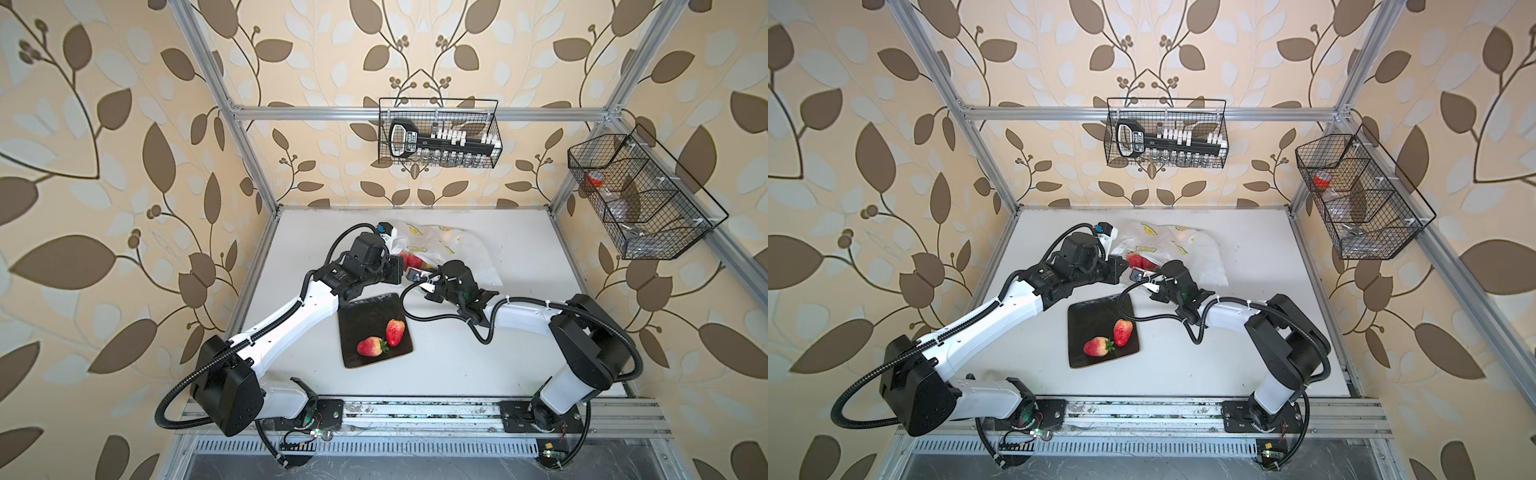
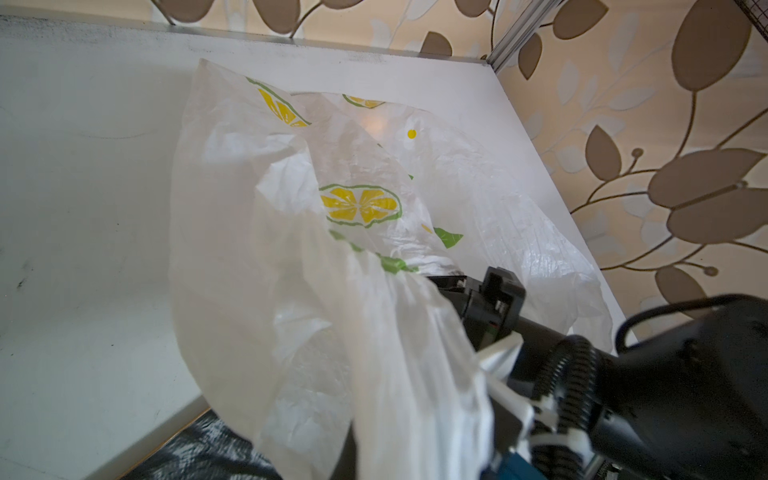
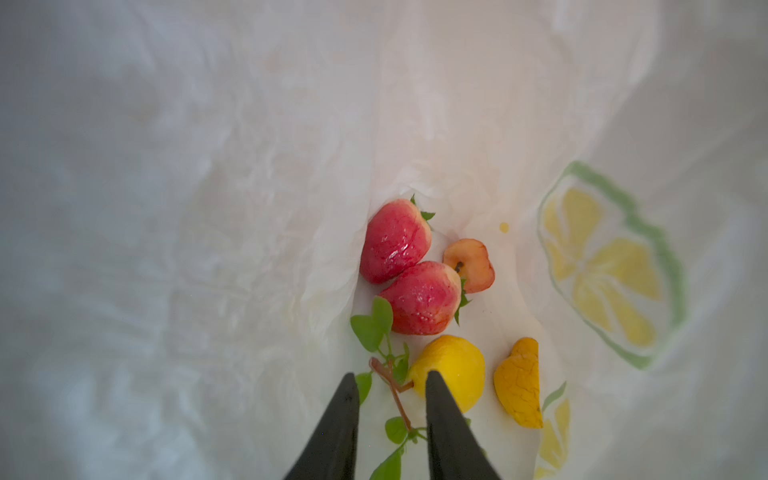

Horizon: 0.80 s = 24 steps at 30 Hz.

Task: Take the fake fruits out of the plastic bag
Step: 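Move the right gripper back into the bag above the remaining fruits, then grasp a yellow fake lemon inside the bag with the right gripper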

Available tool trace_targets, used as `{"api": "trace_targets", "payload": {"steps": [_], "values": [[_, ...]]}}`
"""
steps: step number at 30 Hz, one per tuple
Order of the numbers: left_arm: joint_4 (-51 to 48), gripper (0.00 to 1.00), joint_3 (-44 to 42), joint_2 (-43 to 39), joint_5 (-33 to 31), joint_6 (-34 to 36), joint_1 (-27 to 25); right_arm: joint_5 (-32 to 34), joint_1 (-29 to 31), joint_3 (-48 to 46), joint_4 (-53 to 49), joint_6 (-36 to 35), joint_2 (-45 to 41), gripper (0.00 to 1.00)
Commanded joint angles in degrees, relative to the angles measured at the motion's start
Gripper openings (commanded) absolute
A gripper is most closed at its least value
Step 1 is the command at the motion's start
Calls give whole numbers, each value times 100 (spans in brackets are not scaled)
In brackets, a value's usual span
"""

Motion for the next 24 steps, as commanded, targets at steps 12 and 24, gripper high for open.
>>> {"api": "trace_targets", "payload": {"steps": [12,24], "values": [[132,0,-146,-522,463,519,-18,1088,-325,467,-1265,1847,198,49],[155,0,-425,-511,861,410,-29,819,-844,1154,-2345,5737,250,71]]}}
